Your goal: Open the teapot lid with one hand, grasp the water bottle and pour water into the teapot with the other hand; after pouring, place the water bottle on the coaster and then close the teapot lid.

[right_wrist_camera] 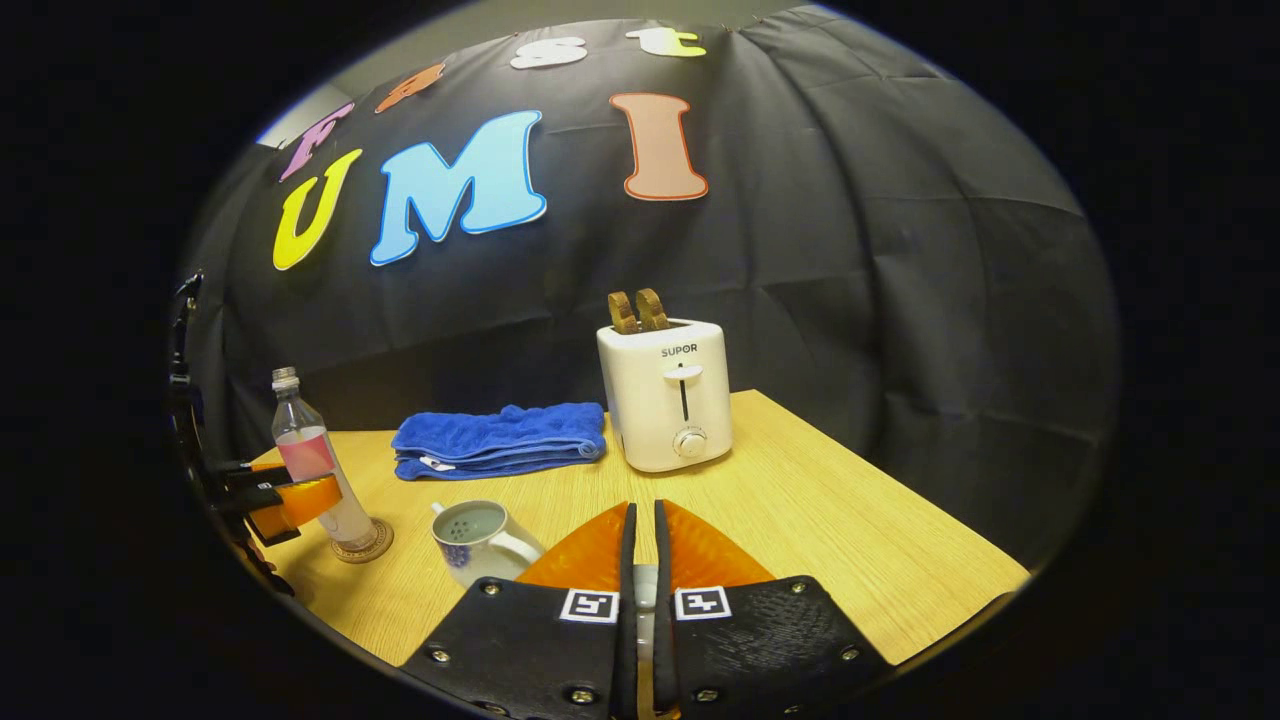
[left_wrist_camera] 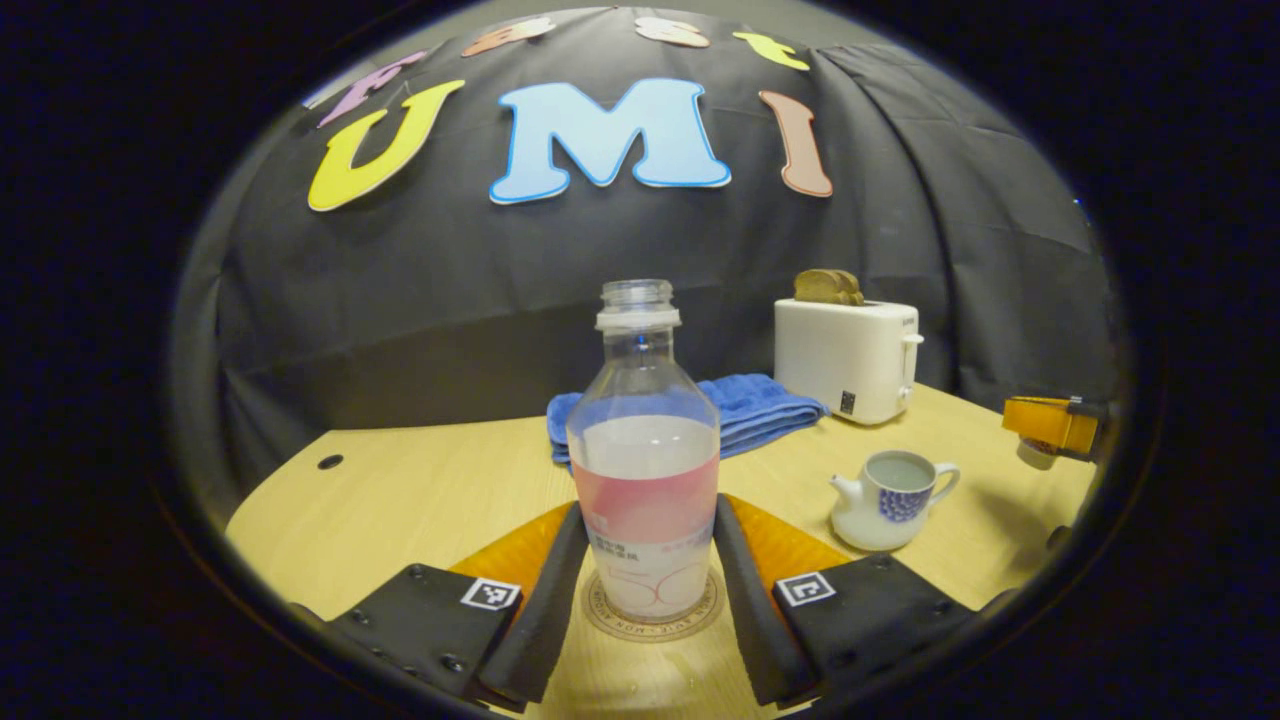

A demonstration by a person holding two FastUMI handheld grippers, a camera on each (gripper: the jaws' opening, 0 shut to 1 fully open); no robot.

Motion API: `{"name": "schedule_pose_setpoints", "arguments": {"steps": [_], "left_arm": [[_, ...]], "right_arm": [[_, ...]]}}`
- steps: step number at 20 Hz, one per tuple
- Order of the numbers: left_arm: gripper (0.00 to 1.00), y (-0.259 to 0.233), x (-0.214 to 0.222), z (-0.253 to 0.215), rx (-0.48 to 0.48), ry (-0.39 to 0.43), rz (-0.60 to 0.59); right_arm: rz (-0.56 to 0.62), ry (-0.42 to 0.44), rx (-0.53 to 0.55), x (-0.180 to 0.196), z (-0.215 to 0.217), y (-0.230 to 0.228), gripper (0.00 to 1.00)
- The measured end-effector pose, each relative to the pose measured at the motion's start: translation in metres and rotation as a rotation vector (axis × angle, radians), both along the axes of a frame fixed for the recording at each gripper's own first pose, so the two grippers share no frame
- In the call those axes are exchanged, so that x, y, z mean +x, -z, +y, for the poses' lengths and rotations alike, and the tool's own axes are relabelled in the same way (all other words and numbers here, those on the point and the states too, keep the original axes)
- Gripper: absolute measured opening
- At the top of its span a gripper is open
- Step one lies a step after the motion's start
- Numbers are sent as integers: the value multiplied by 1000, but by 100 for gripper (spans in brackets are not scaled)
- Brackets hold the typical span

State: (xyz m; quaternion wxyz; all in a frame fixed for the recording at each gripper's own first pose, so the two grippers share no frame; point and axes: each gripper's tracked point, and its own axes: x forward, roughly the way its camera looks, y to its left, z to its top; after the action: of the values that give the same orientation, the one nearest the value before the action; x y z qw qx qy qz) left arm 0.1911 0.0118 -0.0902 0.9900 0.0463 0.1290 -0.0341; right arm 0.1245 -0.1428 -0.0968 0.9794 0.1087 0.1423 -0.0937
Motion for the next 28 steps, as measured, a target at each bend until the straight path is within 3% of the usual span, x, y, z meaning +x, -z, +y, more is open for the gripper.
{"name": "schedule_pose_setpoints", "arguments": {"steps": [7, 9, 11, 19, 24, 28], "left_arm": [[88, 4, 1, -1, 15, -2, 28], [98, 5, 0, 4, -5, -18, 25], [100, 0, -2, 6, -36, -23, 7], [100, -5, -22, 19, -68, -10, -10], [100, -11, -51, 34, -120, -15, -42], [100, -19, -68, 40, -180, -13, -77]], "right_arm": [[-5, -23, -2, 1, 7, -1, 6], [-15, -40, -13, 2, 13, -3, 6], [-29, -59, -17, 3, 19, -8, 6], [-42, -134, 11, 19, 51, -20, 6], [-55, -184, -71, 46, 87, -42, 6], [-63, -197, -56, 73, 106, -48, 6]]}}
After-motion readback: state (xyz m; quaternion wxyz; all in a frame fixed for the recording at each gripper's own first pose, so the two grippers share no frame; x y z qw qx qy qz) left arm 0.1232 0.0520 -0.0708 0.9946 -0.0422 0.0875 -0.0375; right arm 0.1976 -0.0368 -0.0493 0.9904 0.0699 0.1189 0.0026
